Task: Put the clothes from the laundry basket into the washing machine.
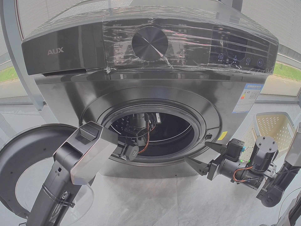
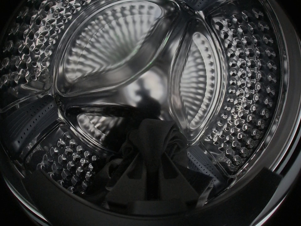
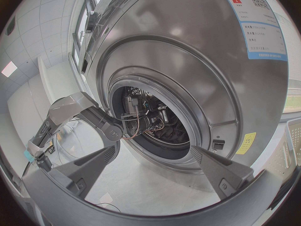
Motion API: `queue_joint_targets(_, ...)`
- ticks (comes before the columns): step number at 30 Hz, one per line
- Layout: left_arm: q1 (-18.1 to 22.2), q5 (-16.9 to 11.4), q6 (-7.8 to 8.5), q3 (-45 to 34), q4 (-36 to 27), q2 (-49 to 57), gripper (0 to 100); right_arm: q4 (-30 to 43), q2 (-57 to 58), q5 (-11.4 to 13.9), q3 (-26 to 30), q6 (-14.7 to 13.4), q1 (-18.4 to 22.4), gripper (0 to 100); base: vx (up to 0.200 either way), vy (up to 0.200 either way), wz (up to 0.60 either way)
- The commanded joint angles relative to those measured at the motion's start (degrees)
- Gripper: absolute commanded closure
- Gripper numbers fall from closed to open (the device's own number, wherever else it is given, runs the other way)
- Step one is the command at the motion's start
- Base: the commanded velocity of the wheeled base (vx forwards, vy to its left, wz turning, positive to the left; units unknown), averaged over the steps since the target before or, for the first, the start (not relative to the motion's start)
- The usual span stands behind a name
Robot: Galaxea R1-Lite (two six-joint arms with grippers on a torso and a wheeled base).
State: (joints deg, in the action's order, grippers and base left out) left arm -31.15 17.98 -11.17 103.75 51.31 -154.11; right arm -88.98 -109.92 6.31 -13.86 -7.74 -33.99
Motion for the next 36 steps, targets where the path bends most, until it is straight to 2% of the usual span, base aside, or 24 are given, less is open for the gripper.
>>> queue_joint_targets(1, 0.0, 0.0, 0.0, 0.8, 0.0, -1.5, 100, -0.5, 0.1, 0.0, 0.1, 0.0, 0.0, 0, 0.0, 0.0, 0.0)
queue_joint_targets(2, 0.0, 0.0, 0.09, 0.7, 0.0, -1.5, 100, -0.5, 0.1, 0.0, 0.1, 0.0, 0.0, 0, 0.0, 0.0, 0.0)
queue_joint_targets(3, 0.0, 0.0, 0.0, 0.7, 0.0, -1.5, 0, -0.5, 0.1, 0.0, 0.1, 0.0, 0.0, 0, 0.0, 0.0, 0.0)
queue_joint_targets(13, -0.3, 0.0, -0.35, -1.0, 0.7, -0.6, 0, -0.5, 0.0, 0.0, 0.1, 0.0, -0.1, 0, 0.0, 0.0, 0.0)
queue_joint_targets(19, -0.8, -0.1, -0.26, -6.4, 0.9, 2.8, 0, -0.5, 0.1, 0.0, 0.2, 0.0, -0.1, 0, 0.0, 0.0, 0.0)
queue_joint_targets(21, -2.1, -0.1, -0.43, -11.7, 1.0, 6.1, 0, -0.5, 0.1, 0.0, 0.2, 0.0, -0.1, 0, 0.0, 0.0, 0.0)
queue_joint_targets(25, -3.3, -0.1, -0.52, -16.6, 1.2, 8.3, 0, -0.5, 0.1, 0.0, 0.2, 0.0, -0.1, 0, 0.0, 0.0, 0.0)
queue_joint_targets(26, -4.7, -0.1, -0.52, -22.9, 2.1, 11.3, 0, -0.5, 0.3, 0.0, 0.3, 0.0, -0.1, 0, 0.0, 0.0, 0.0)
queue_joint_targets(30, -6.4, -0.4, -0.61, -30.3, 2.4, 14.8, 0, -0.5, 0.8, 0.0, 0.5, 0.0, 0.0, 0, 0.0, 0.0, 0.0)
queue_joint_targets(36, -10.9, -0.7, -0.79, -44.1, 6.9, 21.0, 0, -0.5, 0.8, 0.0, 0.7, 0.0, -0.1, 0, 0.0, 0.0, 0.0)
